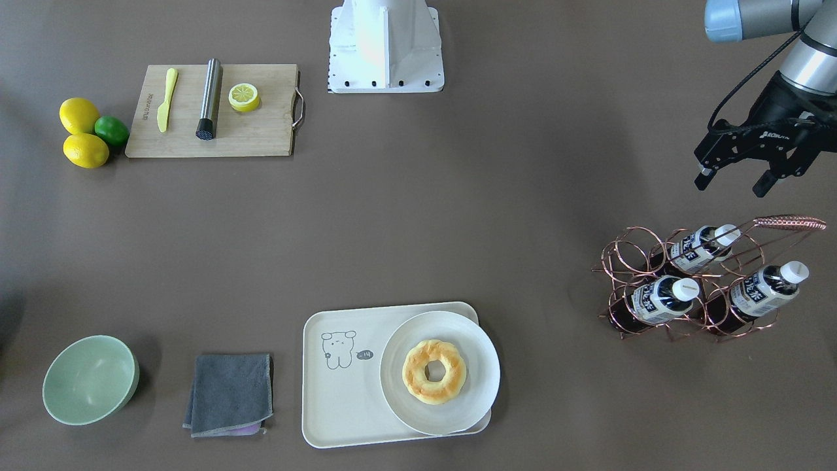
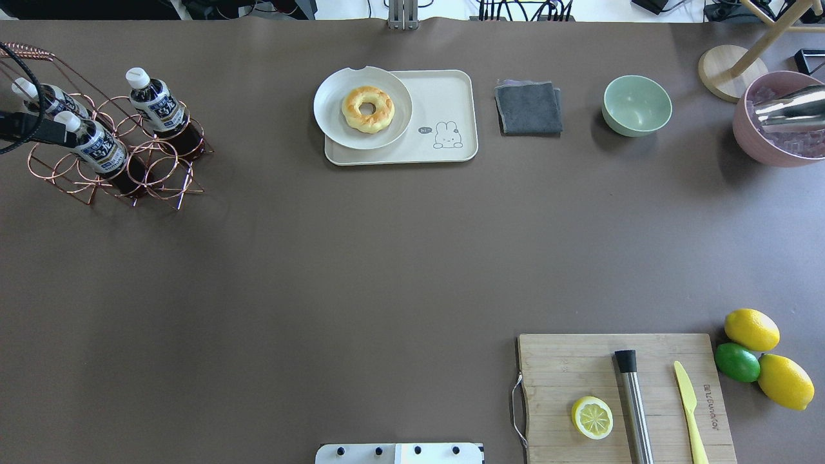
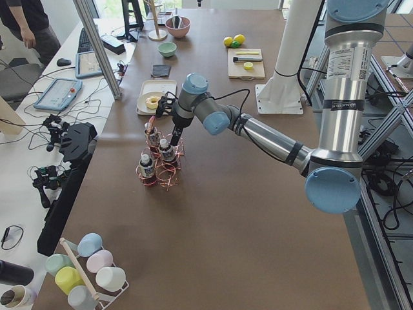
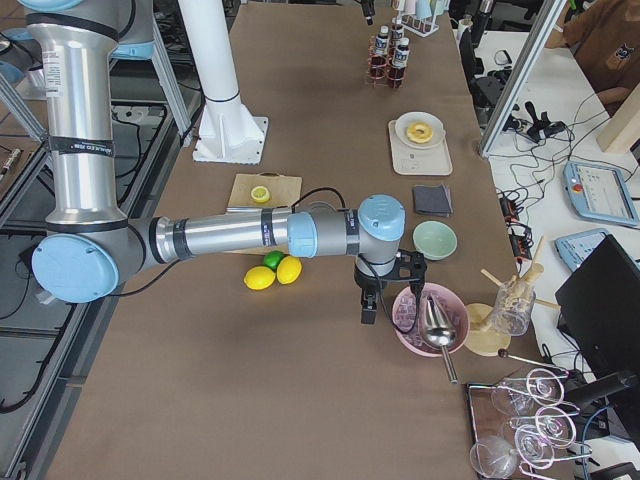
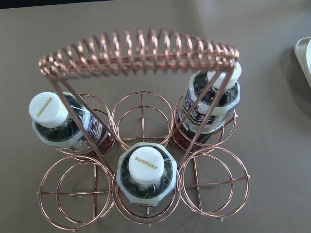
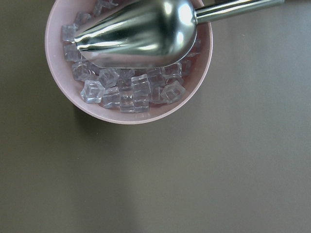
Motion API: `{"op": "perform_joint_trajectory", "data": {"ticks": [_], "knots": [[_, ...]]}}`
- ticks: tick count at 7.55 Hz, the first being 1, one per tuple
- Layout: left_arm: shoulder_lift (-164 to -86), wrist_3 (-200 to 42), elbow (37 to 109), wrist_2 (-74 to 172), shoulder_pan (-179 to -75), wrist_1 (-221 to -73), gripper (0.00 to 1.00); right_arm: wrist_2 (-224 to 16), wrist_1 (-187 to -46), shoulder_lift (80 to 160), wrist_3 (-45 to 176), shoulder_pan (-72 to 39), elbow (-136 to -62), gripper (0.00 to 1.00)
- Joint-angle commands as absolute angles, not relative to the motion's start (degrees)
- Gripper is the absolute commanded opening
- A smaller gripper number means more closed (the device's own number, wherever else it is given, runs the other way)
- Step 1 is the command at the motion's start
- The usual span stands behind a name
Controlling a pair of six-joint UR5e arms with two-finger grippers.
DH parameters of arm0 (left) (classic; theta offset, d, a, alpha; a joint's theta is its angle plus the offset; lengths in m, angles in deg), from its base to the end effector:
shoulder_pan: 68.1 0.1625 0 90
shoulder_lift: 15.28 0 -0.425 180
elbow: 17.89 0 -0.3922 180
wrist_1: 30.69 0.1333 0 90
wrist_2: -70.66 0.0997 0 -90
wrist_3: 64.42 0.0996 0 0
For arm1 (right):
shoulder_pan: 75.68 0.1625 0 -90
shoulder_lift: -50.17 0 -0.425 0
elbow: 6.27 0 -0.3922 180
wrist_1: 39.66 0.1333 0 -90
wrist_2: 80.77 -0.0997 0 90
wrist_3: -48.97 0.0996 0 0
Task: Place tea on tray
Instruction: 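Lower the left gripper onto the nearest tea bottle in the copper rack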
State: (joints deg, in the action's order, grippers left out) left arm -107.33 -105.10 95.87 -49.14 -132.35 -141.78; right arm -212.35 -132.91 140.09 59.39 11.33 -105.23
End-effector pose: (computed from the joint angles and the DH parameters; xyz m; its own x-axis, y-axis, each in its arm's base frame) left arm 0.1415 -0.4863 0.4027 0.6667 0.1326 -0.7335 0.1816 0.9255 0.3324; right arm 0.0413 -0.4975 0.5899 0.7406 0.0756 0.6676 -0.0834 0.9963 -0.0202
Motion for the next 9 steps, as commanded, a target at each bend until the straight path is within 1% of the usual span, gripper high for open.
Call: {"op": "perform_joint_trajectory", "data": {"ticks": [1,3,6,8,9], "knots": [[-110.8,-104.9,91.4,-46.6,-132.4,-141.8,0.98,-212.4,-132.9,140.0,59.4,11.3,-105.2,1.00],[-114.0,-104.2,87.4,-44.1,-132.3,-141.9,0.98,-214.1,-132.8,140.0,59.2,11.3,-105.2,1.00],[-115.9,-104.3,84.5,-44.8,-132.3,-142.9,0.98,-214.1,-132.8,139.5,59.2,11.3,-105.4,1.00],[-115.4,-104.5,85.0,-47.8,-132.3,-142.8,0.98,-214.1,-132.8,139.5,59.2,11.3,-105.7,1.00],[-114.5,-104.9,86.6,-48.9,-132.4,-142.7,0.98,-214.0,-132.8,139.6,59.2,11.3,-105.8,1.00]]}}
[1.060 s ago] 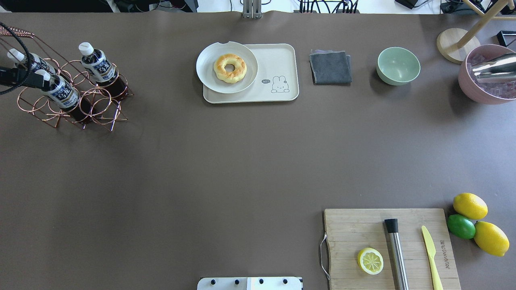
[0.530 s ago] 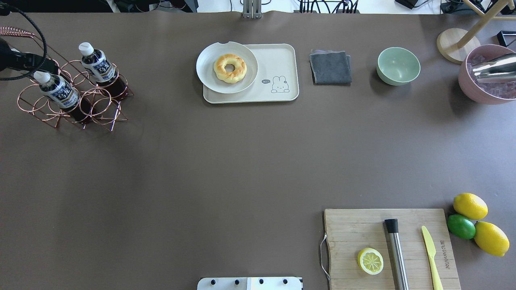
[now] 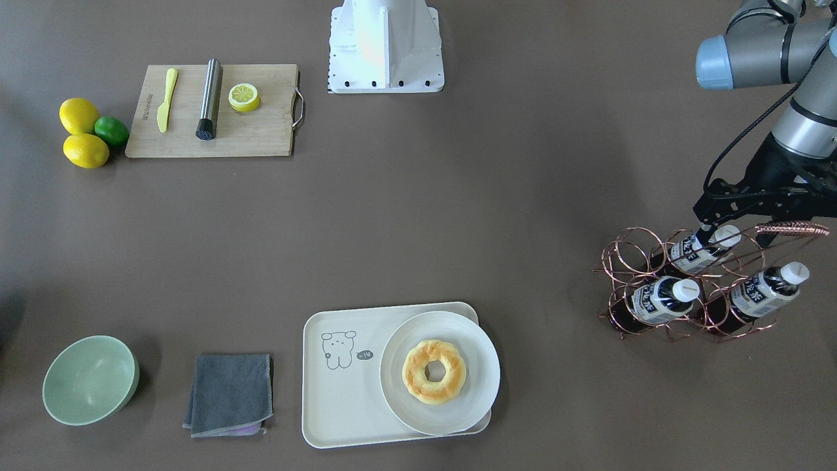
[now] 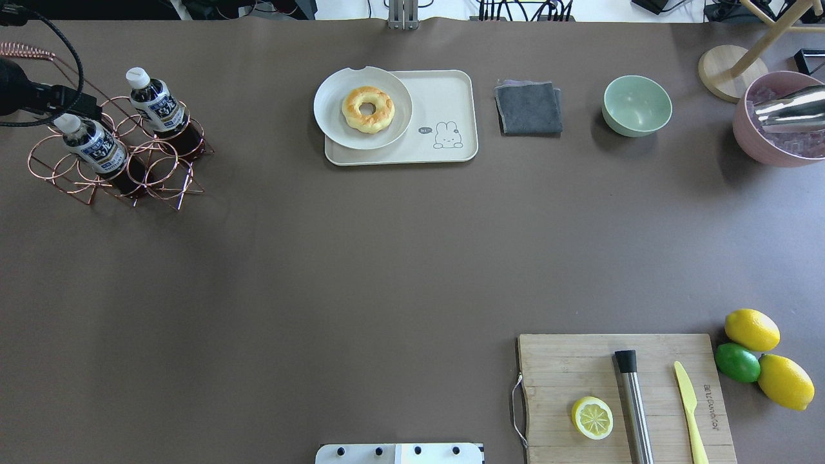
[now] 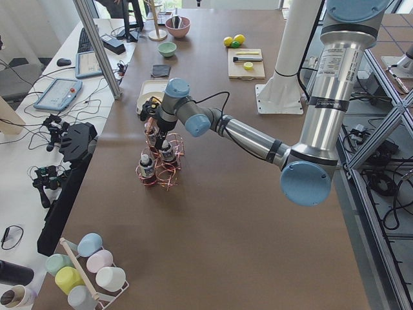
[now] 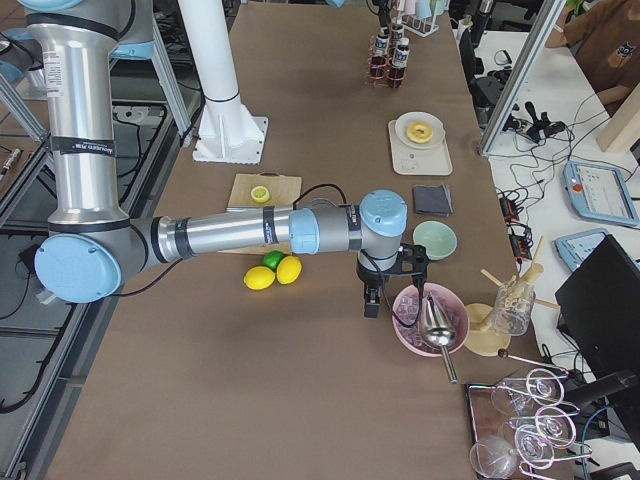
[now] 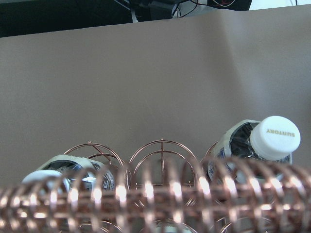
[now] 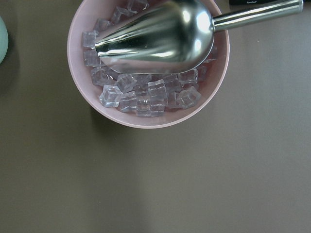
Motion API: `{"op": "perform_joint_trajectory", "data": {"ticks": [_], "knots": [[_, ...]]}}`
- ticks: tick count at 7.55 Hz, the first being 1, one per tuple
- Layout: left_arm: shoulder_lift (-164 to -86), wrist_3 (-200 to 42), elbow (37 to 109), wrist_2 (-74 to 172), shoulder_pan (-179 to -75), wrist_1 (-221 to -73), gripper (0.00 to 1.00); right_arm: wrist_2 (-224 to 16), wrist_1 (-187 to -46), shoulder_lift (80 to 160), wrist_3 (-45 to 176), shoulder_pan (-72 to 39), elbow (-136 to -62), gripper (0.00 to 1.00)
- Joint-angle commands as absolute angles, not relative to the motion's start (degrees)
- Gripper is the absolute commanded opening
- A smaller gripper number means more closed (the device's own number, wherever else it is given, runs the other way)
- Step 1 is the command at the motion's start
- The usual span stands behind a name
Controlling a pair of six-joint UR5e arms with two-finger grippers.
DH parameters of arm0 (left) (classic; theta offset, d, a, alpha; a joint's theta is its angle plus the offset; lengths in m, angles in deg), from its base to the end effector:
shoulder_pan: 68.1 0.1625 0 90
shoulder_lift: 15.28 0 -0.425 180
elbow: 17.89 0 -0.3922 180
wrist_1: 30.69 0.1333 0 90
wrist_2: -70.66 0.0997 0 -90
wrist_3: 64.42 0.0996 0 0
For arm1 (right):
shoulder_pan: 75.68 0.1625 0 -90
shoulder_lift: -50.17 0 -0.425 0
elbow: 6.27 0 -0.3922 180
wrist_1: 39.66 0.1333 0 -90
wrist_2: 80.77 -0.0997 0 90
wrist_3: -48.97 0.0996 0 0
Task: Place tea on tray
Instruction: 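Lower the left gripper onto the nearest tea bottle in the copper rack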
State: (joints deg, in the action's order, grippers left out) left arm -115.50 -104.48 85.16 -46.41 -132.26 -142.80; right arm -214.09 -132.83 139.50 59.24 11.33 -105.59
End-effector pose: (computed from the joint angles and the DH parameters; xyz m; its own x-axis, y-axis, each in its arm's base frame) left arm 0.1688 -0.5503 0.4171 0.7024 0.1133 -0.7027 0.1906 0.9213 0.3391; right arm 0.0389 -0.5015 0.5795 0.7200 0.0594 0.6915 -0.0778 0.9970 -0.0046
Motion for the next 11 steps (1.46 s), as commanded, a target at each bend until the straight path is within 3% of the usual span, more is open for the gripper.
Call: {"op": "perform_joint_trajectory", "data": {"ticks": [1,7,8,11], "knots": [[-112.9,-105.1,88.7,-49.0,-132.3,-142.6,0.98,-213.9,-132.8,139.7,59.2,11.3,-105.8,1.00],[-111.9,-104.2,88.7,-47.9,-132.3,-142.5,0.97,-213.9,-132.8,140.0,58.9,11.4,-106.0,1.00],[-111.9,-104.2,88.8,-47.9,-132.3,-142.5,0.89,-213.9,-132.8,140.0,58.9,11.5,-106.0,1.00],[-113.7,-104.1,86.9,-47.9,-132.7,-142.4,0.80,-213.8,-132.8,140.3,58.7,11.5,-106.2,1.00]]}}
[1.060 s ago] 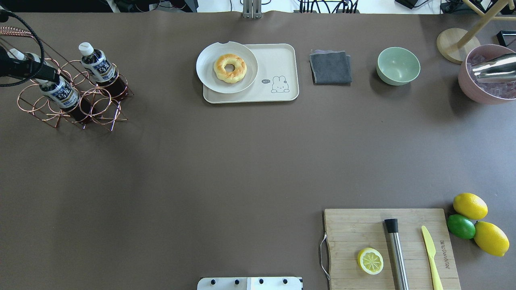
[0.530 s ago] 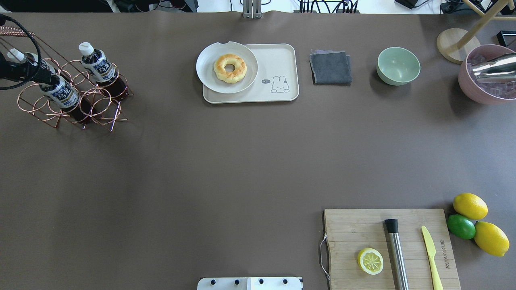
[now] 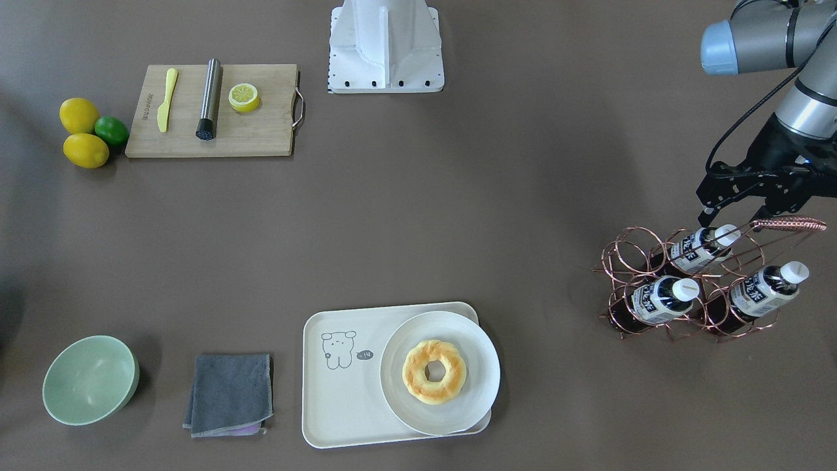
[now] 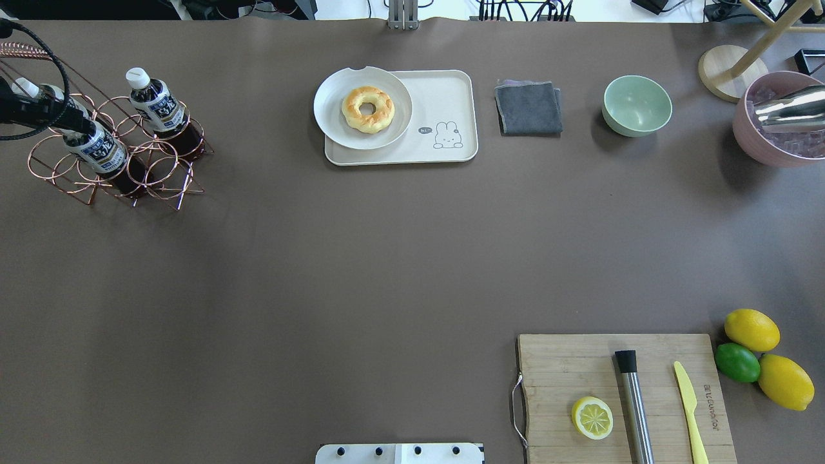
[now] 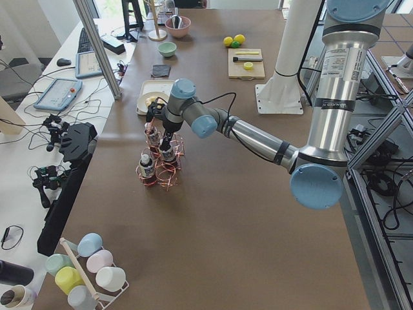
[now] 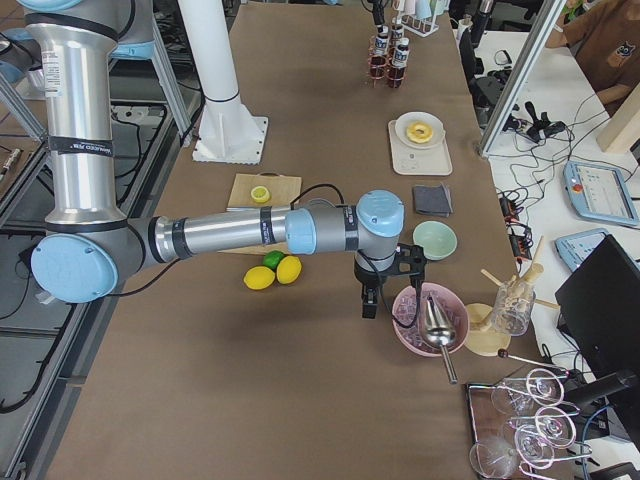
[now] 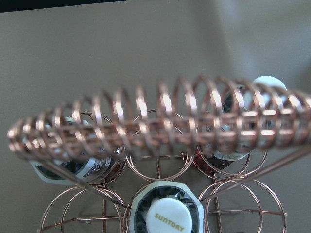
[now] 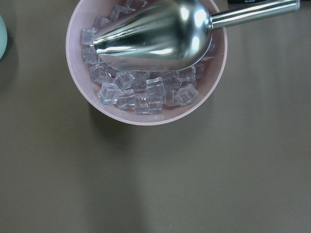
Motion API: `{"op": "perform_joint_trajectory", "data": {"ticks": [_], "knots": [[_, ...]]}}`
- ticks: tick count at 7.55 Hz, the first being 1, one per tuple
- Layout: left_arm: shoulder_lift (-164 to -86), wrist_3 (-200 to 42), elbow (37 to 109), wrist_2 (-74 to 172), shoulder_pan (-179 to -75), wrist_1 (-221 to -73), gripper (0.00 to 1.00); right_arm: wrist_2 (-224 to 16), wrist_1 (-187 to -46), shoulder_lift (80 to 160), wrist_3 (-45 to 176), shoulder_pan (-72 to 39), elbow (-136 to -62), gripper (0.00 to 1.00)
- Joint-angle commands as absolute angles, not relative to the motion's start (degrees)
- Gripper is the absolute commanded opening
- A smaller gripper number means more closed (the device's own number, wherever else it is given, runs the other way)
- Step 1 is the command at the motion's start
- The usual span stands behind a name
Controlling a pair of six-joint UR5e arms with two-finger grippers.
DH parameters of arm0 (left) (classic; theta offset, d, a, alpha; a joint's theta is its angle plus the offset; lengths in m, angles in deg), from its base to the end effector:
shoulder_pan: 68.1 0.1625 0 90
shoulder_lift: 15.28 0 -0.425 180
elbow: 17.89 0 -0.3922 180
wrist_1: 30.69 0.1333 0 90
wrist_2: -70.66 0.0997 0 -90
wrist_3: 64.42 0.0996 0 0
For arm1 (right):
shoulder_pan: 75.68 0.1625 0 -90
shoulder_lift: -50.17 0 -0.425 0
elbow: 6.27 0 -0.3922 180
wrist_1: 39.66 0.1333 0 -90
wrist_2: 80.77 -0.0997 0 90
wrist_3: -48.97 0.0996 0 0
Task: Place tea on tray
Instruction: 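Lower the left gripper onto the nearest tea bottle in the copper rack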
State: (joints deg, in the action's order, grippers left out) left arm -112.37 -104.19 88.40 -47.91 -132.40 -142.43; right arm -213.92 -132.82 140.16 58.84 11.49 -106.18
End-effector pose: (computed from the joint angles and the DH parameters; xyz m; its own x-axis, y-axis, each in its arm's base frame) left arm 0.1591 -0.5280 0.4197 0.6911 0.1207 -0.7127 0.1770 0.9277 0.3288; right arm 0.0407 -0.4966 0.5804 0.7224 0.0553 0.6893 -0.0759 0.9971 -0.0004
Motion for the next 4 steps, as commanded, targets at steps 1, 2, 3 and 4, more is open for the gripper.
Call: {"op": "perform_joint_trajectory", "data": {"ticks": [1,2,3,4], "knots": [[-115.1,-104.1,85.5,-47.9,-132.7,-142.4,0.74,-213.8,-132.8,140.0,58.7,11.5,-106.0,1.00],[-115.7,-104.1,84.4,-47.9,-132.7,-142.5,0.74,-214.1,-132.8,139.9,58.9,11.5,-106.1,1.00],[-115.7,-104.1,84.8,-47.9,-132.9,-142.5,0.74,-214.1,-132.8,139.7,59.0,11.5,-106.1,1.00],[-115.6,-104.1,84.9,-47.9,-132.9,-142.6,0.68,-214.1,-132.8,139.6,59.1,11.5,-106.1,1.00]]}}
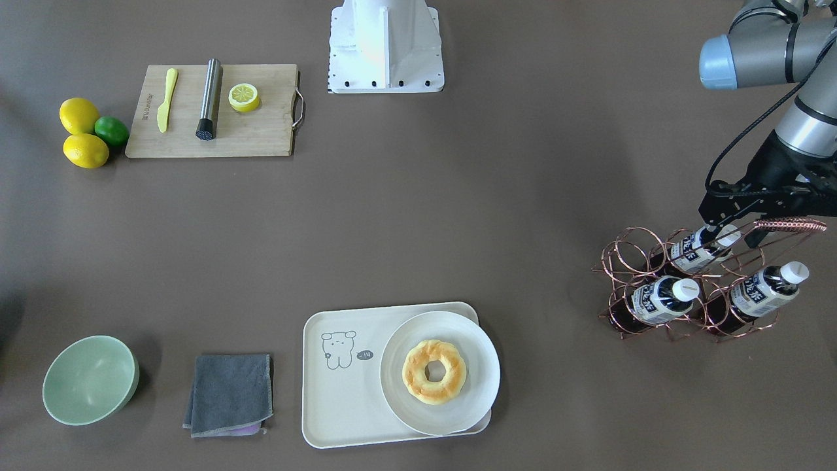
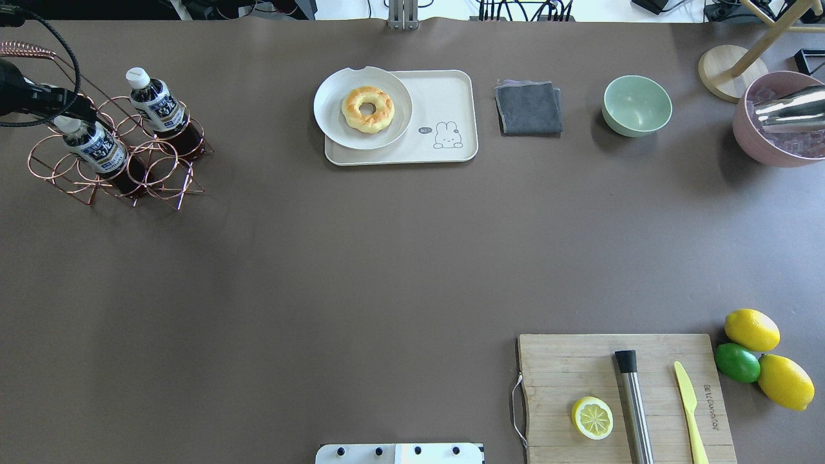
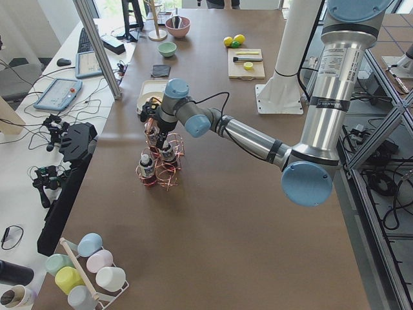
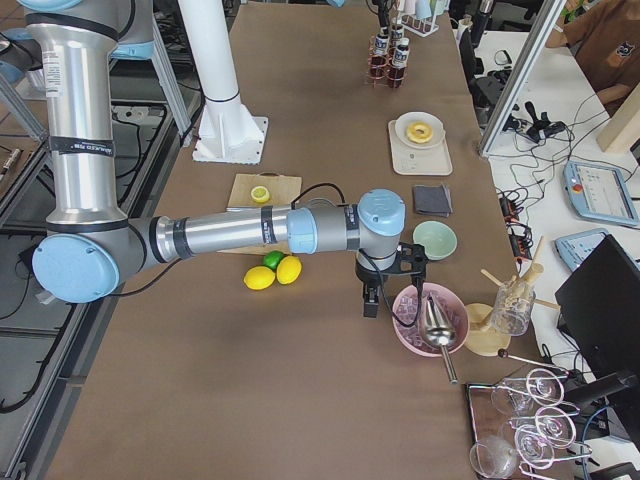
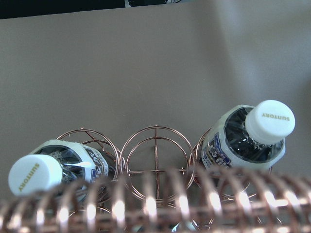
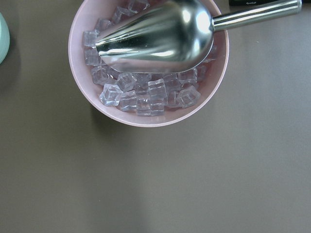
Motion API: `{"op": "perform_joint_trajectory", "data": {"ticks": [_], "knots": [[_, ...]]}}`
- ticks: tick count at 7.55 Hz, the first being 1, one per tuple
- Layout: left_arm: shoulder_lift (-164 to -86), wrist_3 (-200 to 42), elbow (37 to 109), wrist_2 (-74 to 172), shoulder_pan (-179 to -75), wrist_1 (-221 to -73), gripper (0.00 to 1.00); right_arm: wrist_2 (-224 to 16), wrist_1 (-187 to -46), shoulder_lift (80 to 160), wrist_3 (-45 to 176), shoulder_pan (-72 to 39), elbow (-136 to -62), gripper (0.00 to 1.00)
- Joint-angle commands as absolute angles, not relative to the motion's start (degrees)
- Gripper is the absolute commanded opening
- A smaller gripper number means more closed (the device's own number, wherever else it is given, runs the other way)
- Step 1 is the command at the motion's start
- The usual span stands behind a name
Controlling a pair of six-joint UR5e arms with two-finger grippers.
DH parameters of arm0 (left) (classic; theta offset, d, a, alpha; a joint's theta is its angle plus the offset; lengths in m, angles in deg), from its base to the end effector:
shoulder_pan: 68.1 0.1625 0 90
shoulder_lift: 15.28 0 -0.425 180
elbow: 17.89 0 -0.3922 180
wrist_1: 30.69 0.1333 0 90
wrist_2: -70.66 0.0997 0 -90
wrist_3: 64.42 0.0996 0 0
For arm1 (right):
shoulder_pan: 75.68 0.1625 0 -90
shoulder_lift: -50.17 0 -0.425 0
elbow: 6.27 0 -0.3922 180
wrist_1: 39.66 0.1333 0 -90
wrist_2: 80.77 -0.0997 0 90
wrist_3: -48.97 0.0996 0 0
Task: Place tea on tray
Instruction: 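Lower the left gripper onto the nearest tea bottle in the copper rack, then close the left gripper on the bottle cap and lift it from the rack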
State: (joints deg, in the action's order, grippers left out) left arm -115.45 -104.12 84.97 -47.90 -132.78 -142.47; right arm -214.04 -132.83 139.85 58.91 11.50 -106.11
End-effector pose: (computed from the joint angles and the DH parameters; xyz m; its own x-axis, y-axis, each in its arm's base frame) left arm 0.1656 -0.5504 0.4192 0.6938 0.1137 -0.7111 0.1817 0.9279 0.3256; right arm 0.0405 -0.4988 0.5782 0.7207 0.0538 0.6911 -0.0767 0.9970 0.0024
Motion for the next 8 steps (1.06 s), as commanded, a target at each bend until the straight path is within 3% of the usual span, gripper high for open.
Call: {"op": "perform_joint_trajectory", "data": {"ticks": [1,5,7,8], "knots": [[-115.5,-104.1,84.9,-48.0,-133.0,-142.5,0.67,-214.0,-132.8,139.5,59.1,11.5,-106.0,1.00],[-114.0,-103.1,86.3,-48.0,-133.1,-142.5,0.67,-213.9,-132.8,139.1,59.2,11.5,-106.1,1.00],[-114.5,-103.1,86.2,-48.0,-133.1,-142.4,0.32,-213.8,-132.8,138.9,59.2,11.5,-105.9,1.00],[-114.9,-103.1,85.8,-48.0,-133.1,-142.3,0.22,-213.8,-132.8,138.7,59.2,11.4,-105.8,1.00]]}}
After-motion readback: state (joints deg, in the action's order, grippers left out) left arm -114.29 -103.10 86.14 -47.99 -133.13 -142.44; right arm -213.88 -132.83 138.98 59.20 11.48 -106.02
